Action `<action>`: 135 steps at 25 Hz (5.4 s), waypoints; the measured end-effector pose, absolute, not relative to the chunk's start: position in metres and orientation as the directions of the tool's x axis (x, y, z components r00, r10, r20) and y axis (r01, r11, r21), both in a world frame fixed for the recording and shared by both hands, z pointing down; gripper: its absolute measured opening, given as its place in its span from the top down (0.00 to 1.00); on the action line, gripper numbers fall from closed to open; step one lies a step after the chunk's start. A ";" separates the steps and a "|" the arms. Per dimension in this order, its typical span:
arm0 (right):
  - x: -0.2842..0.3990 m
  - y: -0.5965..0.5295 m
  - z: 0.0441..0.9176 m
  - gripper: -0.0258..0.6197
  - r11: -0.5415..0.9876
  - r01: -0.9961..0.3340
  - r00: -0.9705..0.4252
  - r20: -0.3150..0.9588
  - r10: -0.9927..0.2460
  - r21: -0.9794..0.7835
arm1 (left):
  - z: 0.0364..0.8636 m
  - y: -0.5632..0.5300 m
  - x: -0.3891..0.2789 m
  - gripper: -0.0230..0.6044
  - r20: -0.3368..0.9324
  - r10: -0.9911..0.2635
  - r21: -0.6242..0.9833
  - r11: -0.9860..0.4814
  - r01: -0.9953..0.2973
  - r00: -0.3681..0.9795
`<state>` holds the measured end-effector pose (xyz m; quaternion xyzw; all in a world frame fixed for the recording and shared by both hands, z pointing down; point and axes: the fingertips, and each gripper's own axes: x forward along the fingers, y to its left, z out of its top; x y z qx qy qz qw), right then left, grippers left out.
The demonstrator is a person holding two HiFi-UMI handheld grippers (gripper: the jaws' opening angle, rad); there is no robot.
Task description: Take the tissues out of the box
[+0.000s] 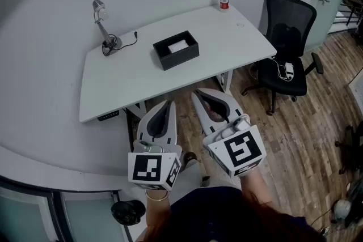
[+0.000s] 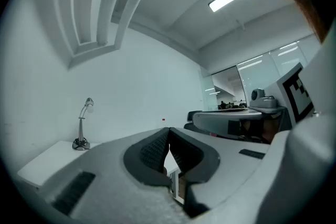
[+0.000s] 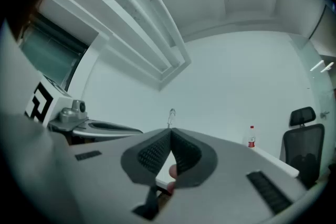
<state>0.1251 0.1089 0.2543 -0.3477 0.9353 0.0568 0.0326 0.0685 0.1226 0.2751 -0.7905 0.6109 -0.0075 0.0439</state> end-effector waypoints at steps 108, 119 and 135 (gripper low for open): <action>-0.014 -0.235 0.336 0.90 0.665 -0.731 -0.620 0.260 -0.741 0.151 | 0.311 -0.220 -0.094 0.92 0.028 -0.887 0.004 -0.462 -0.887 0.462; -0.016 -0.258 0.365 0.80 0.701 -0.694 -0.611 0.379 -0.695 0.165 | 0.312 -0.247 -0.096 0.92 0.040 -0.882 0.005 -0.469 -0.883 0.469; -0.019 -0.270 0.426 0.58 0.775 -0.619 -0.557 0.626 -0.545 0.124 | 0.325 -0.275 -0.097 0.92 0.075 -0.871 0.067 -0.482 -0.874 0.486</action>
